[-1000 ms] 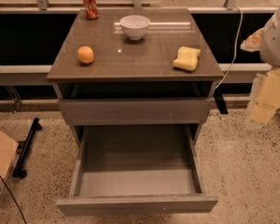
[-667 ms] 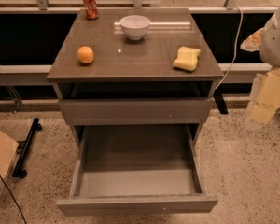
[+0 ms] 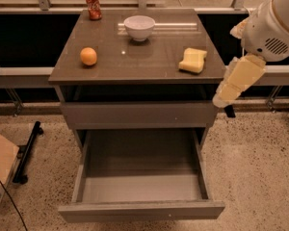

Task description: Place sponge into middle drawer

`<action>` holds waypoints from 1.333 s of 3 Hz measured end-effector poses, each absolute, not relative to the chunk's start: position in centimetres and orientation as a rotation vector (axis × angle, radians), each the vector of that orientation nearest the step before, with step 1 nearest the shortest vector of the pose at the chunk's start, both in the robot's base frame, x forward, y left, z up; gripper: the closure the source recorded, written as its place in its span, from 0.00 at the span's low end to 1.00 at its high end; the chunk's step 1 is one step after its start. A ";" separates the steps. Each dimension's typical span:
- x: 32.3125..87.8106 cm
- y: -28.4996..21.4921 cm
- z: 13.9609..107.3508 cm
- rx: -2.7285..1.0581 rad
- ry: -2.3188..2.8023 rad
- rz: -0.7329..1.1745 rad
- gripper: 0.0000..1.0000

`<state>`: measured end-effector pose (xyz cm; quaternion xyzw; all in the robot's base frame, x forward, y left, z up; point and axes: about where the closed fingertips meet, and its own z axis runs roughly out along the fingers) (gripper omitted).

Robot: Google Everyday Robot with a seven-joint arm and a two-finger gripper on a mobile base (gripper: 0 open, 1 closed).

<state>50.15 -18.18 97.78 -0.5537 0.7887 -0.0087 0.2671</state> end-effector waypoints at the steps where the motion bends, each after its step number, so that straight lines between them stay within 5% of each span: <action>1: 53.0 -17.3 97.5 -1.415 2.109 0.012 0.00; 4: 61.7 -17.2 92.8 -1.324 2.140 0.149 0.00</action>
Offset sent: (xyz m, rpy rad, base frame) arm 0.1170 0.0131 -0.0407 0.2091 0.0025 -0.0888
